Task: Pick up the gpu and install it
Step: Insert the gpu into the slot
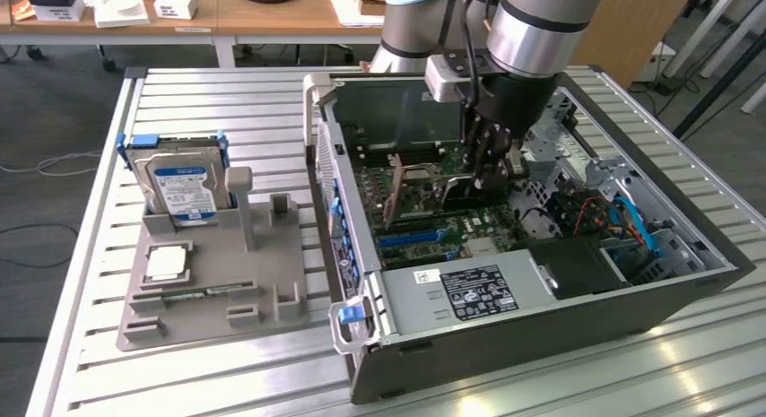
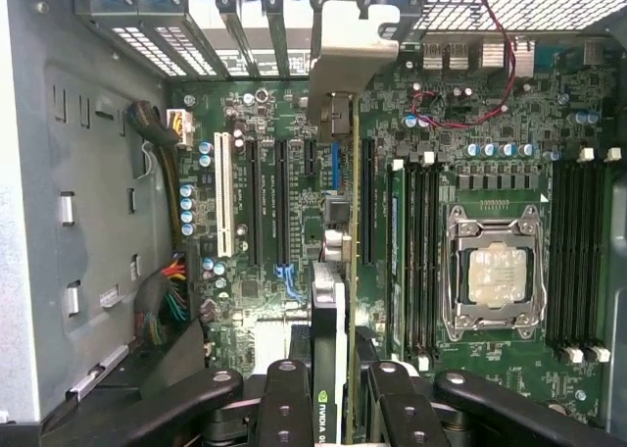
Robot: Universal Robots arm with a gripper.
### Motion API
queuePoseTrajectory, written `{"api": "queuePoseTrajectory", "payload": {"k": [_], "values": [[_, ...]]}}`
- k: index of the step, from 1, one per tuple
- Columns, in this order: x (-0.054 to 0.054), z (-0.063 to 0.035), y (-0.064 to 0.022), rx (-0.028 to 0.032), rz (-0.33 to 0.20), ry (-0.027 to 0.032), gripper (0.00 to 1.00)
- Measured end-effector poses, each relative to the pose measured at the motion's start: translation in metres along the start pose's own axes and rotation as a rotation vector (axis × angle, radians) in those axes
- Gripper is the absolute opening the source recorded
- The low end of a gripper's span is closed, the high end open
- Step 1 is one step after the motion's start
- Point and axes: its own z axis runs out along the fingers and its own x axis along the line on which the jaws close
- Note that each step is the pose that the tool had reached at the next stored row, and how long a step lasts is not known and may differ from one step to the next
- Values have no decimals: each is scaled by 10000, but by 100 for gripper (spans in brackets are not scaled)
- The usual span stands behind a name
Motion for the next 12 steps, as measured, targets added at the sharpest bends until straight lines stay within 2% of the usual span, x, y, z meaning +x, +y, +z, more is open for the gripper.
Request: {"api": "queuePoseTrajectory", "payload": {"k": [4, 12], "values": [[1, 1, 4, -1, -1, 4, 27], [2, 73, 9, -1, 0, 4, 27]]}}
